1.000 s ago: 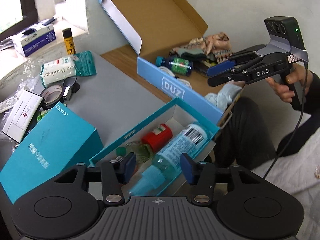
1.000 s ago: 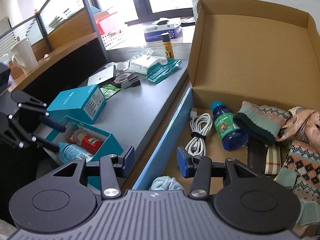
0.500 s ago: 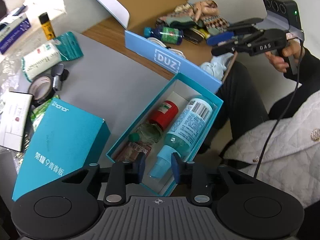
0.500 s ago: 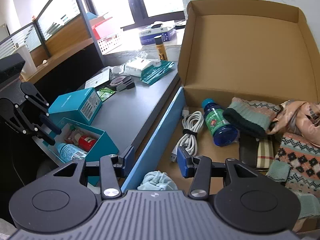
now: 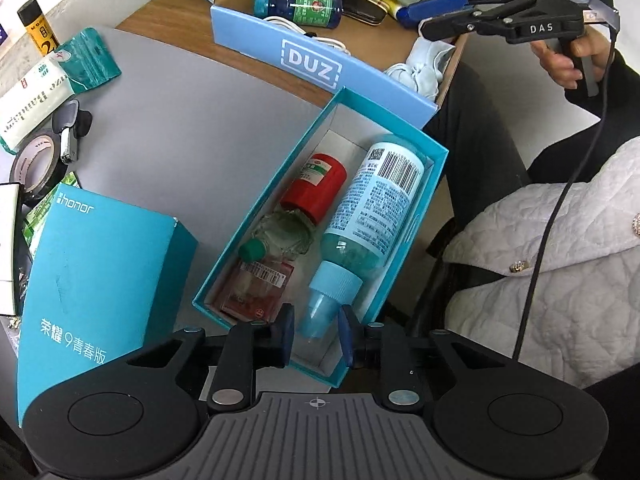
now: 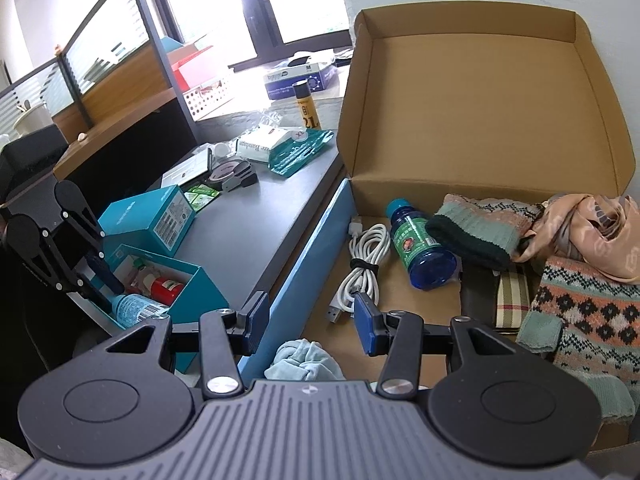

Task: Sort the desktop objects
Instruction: 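Withdraw the right gripper from the DUZ box back toward the teal box, then lower the right gripper onto the light blue spray bottle in the teal box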

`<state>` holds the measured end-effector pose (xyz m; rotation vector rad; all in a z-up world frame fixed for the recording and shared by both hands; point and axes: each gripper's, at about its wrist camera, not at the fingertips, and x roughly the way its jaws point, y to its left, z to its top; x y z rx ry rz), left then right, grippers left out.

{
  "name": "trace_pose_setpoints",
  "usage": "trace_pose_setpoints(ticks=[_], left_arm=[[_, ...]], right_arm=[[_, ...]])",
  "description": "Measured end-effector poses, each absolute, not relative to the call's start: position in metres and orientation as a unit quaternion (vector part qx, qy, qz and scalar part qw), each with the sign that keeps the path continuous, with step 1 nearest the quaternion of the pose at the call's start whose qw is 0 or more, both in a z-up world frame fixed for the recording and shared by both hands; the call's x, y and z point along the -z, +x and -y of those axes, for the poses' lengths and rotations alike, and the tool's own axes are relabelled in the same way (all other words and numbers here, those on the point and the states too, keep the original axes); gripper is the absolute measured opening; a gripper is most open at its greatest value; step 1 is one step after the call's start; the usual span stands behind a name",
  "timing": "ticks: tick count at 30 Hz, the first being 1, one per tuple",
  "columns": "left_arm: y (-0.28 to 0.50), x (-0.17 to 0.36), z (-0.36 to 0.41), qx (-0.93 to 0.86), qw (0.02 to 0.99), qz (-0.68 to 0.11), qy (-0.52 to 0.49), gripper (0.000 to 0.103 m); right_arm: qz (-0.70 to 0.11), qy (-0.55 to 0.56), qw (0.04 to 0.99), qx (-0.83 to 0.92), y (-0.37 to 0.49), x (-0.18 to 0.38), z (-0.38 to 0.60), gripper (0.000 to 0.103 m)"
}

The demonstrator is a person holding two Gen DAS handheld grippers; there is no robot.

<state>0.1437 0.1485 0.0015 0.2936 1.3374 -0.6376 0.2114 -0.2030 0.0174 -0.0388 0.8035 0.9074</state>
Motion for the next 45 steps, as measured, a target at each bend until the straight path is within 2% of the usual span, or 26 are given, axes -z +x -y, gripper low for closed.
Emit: trace_pose_setpoints(ticks=[19,34,39,42,45], left_arm=[[0.148,0.007,-0.145,0.295,0.719,-0.613,0.144,0.028],[0.128,0.001,-0.151,0.271,0.77,-0.564,0.129,0.026],[0.121,-0.003,-0.152,0.264,0.782,-0.555,0.105,0.021],[0.12,-0.008,-0.155,0.262,0.793,-0.545,0.078,0.011],[0.12,-0.014,-0.155,0.255,0.803,-0.534,0.066,0.011]], right_arm=[[-0.377,-0.014,0.824,-0.423,0.21,-0.018,0.203,0.053],[-0.373,-0.015,0.825,-0.425,0.207,-0.02,0.202,0.053],[-0.369,-0.025,0.82,-0.436,0.204,-0.024,0.195,0.053],[-0.366,-0.034,0.816,-0.446,0.201,-0.027,0.188,0.053],[-0.363,-0.043,0.811,-0.456,0.198,-0.03,0.181,0.053]])
